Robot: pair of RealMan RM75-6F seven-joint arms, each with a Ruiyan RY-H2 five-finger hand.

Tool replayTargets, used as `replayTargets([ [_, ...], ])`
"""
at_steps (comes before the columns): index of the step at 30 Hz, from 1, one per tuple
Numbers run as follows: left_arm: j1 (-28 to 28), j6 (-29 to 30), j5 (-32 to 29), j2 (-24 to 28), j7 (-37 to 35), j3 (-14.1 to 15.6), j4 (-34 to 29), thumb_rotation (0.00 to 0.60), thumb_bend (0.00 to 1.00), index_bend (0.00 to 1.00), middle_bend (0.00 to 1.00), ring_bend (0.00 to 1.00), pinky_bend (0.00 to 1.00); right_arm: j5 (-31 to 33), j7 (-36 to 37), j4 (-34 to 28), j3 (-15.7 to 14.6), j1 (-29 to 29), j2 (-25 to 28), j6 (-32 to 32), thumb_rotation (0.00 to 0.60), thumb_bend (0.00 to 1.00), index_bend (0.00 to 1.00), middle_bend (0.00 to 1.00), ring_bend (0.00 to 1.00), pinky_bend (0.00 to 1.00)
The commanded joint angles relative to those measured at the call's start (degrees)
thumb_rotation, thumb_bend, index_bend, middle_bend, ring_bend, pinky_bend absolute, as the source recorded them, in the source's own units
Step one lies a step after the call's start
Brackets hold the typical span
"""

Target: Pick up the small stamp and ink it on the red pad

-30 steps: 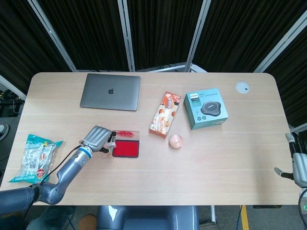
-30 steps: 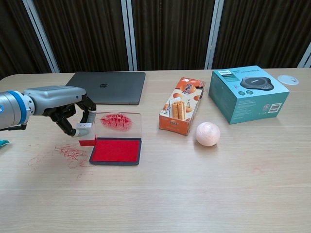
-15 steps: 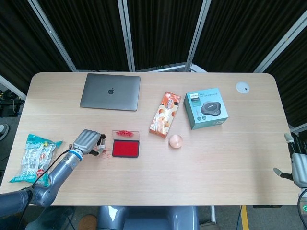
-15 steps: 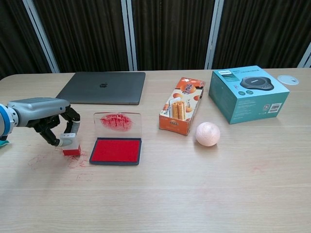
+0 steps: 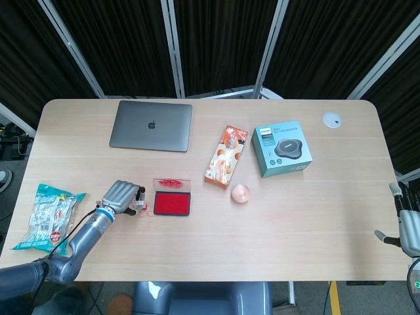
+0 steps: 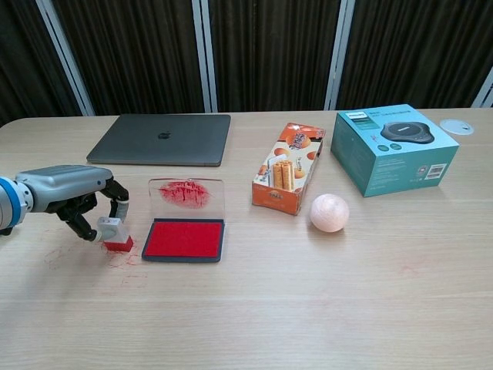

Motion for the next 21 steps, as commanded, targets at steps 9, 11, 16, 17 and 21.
replayTargets([
  [9, 0.6, 0.4, 1.2, 0.9, -0.5, 0.0, -0.8, 0.6, 0.18, 0.42, 0.38, 0.85, 0.82, 0.0, 0.1, -0.1, 0.0, 0.0, 0.0, -0.1, 0.6, 0.0, 0.0, 0.0, 0.0, 0.0],
  [11, 0.9, 1.3, 1.7, 1.6, -0.6, -0.2, -1.7, 0.6, 0.17, 0.4, 0.36, 0.85, 0.82, -0.1, 0.2, -0.1, 0.0, 0.0, 0.1, 0.0, 0.6, 0.0, 0.0, 0.0, 0.0, 0.0],
  [16, 4.2, 9.4, 6.1, 8.5, -2.5, -0.9, -9.5, 0.6, 0.13, 0.37, 0.29, 0.82, 0.79, -0.7, 0.5, -0.7, -0.2, -0.1, 0.3, 0.2, 0.6, 0.0, 0.0, 0.0, 0.0, 0.0],
  [17, 5.3, 11.4, 7.3, 10.4, -3.0, -0.8, -11.4, 0.6, 0.12, 0.37, 0.28, 0.81, 0.79, -0.9, 0.6, -0.9, -0.3, -0.1, 0.4, 0.3, 0.6, 0.0, 0.0, 0.0, 0.0, 0.0],
  [21, 9.4, 18.6, 10.3, 15.5, -3.8, 0.0, -16.0, 0.6, 0.03, 0.32, 0.18, 0.67, 0.66, -1.8, 1.0, -1.5, -0.5, -0.2, 0.7, 0.8, 0.6, 0.0, 0.0, 0.0, 0.0, 0.0],
])
